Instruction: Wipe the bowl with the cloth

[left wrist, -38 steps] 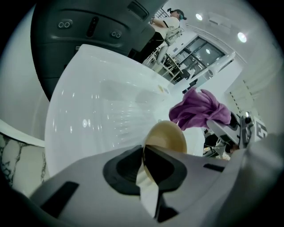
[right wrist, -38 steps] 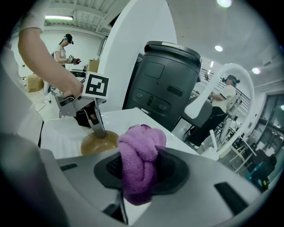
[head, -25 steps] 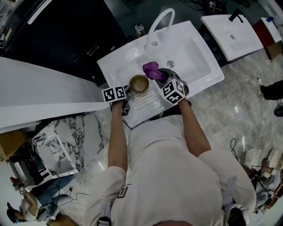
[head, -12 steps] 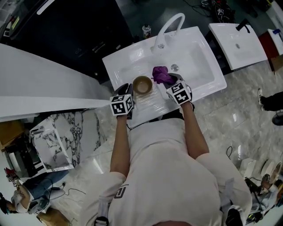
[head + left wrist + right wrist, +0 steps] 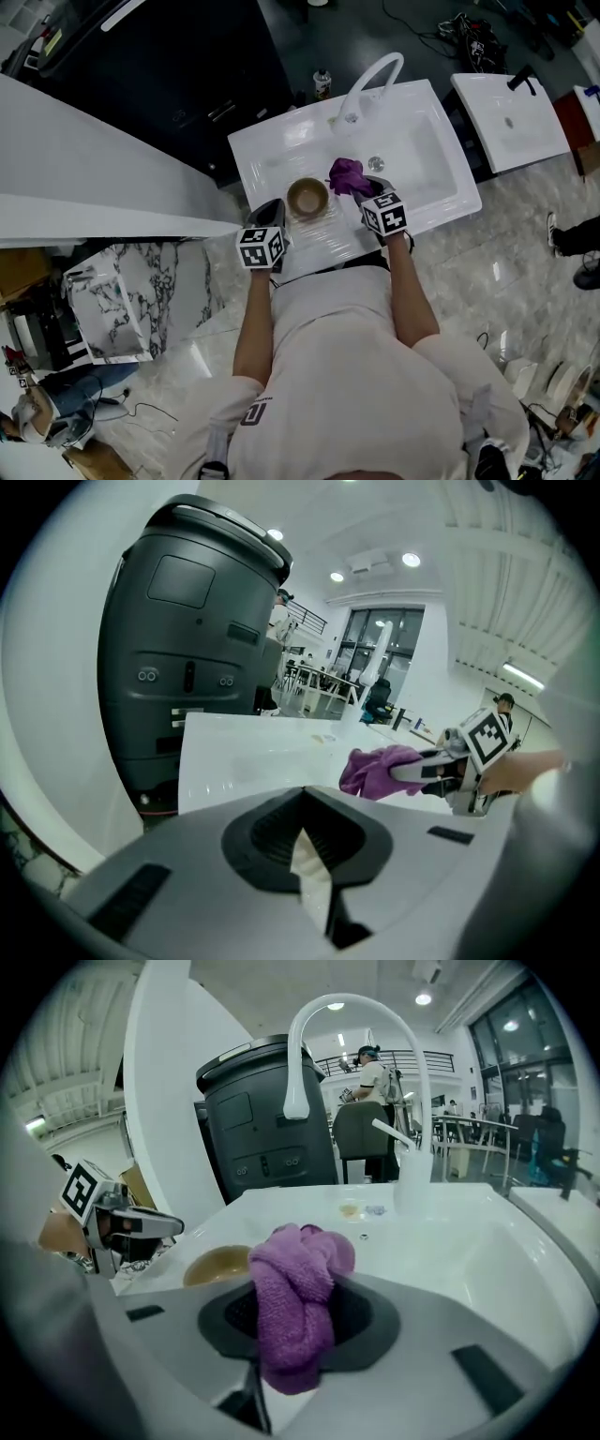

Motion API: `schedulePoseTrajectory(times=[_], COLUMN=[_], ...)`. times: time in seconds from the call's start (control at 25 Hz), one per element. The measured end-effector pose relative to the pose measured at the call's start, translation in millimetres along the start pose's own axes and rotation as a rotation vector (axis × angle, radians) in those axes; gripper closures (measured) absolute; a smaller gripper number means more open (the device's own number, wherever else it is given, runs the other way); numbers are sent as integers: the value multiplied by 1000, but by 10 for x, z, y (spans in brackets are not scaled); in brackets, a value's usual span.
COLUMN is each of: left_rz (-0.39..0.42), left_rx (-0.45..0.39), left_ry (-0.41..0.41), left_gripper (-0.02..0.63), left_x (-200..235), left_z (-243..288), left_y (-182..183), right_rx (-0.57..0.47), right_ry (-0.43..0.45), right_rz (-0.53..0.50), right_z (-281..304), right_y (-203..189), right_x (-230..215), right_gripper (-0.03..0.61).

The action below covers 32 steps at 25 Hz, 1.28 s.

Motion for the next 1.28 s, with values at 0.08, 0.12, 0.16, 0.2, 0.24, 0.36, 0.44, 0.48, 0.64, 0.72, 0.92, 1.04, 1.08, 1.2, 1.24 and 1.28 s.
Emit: schedulePoseTrajectory(times=[0.08,0.12,0.16,0.2,0.24,0.36,0.44,0.48,0.64,0.72,0.92,1.04,1.08,1.2,1.24,1.28], left_rz=[7,12,15,11,-4,-45,-31,-23,-2,12,13,24,25,9,6,4], left_rx=[-9,-14,-20,-29,-40,-62,-59,-57,-65,-75,-62,-58,-57,-49,-49,-49], left_ry=[2,0,-5,-12,-21,-28,-25,-27,-41,-48,-58,-56,-57,-67,-71,-73], left_gripper=[606,606,606,606,606,606,607,606,606,606,606,606,606,606,606,606], left_x=[8,4,-3,-10,-14,-4,-14,-28,-60,-63,-75,-84,-84,-86,-91,-97], left_z=[3,1,-4,-11,-17,-35,-15,-3,2,6,22,20,24,40,42,43], left_y=[10,9,4,-5,-17,-53,-56,-53,-53,-57,-118,-129,-133,-148,-153,-156], right_rx=[-10,-14,-12,-5,6,33,33,32,21,19,21,19,18,19,20,23], right_ry=[-4,-9,-13,-17,-20,-15,-9,-10,-17,-19,-12,-8,-8,-10,-9,-8], right_rz=[1,1,-2,-8,-18,-47,-54,-55,-49,-48,-60,-68,-69,-62,-61,-62], right_z=[21,28,33,37,41,56,56,49,31,39,55,47,46,51,53,55], right_y=[2,-6,-24,-51,-84,-158,-167,-163,-138,-130,-131,-120,-116,-130,-141,-152], right_x=[2,8,19,33,51,108,111,101,77,71,86,102,104,102,105,108], right_gripper=[469,469,469,469,469,469,469,469,469,469,469,469,469,469,469,469])
Point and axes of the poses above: the fingertips, and each gripper's own axes: z forward along the fingers, x to its left, y out of its top, the point moved 5 cm from there along -z, backward along the fingers, and after that the axes turned 7 degrees about z, right-handed, at the moved point
